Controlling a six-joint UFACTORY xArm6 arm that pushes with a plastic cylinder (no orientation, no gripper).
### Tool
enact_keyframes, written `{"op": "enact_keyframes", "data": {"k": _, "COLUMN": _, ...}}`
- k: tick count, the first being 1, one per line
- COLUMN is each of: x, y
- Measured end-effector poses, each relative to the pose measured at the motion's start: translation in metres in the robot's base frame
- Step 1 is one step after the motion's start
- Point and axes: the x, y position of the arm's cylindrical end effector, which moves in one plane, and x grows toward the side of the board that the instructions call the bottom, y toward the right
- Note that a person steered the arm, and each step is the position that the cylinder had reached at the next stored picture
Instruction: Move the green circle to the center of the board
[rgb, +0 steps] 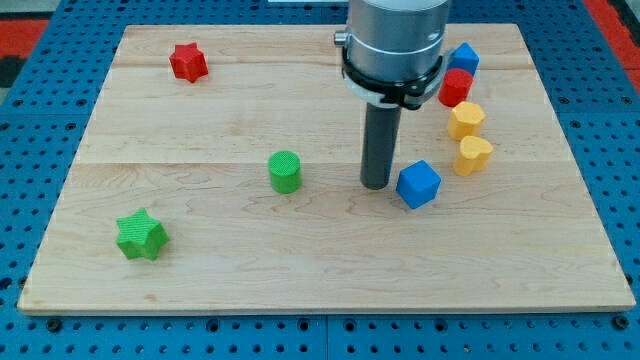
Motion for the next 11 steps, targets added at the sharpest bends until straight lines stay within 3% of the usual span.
{"op": "enact_keyframes", "data": {"k": 2, "x": 0.007, "y": 0.059}}
{"op": "enact_keyframes", "data": {"k": 6, "x": 0.007, "y": 0.027}}
{"op": "enact_keyframes", "data": {"k": 8, "x": 0.057, "y": -0.014}}
{"op": "enact_keyframes", "data": {"k": 9, "x": 0.044, "y": -0.076}}
{"op": "enact_keyframes", "data": {"k": 11, "x": -0.039, "y": -0.15}}
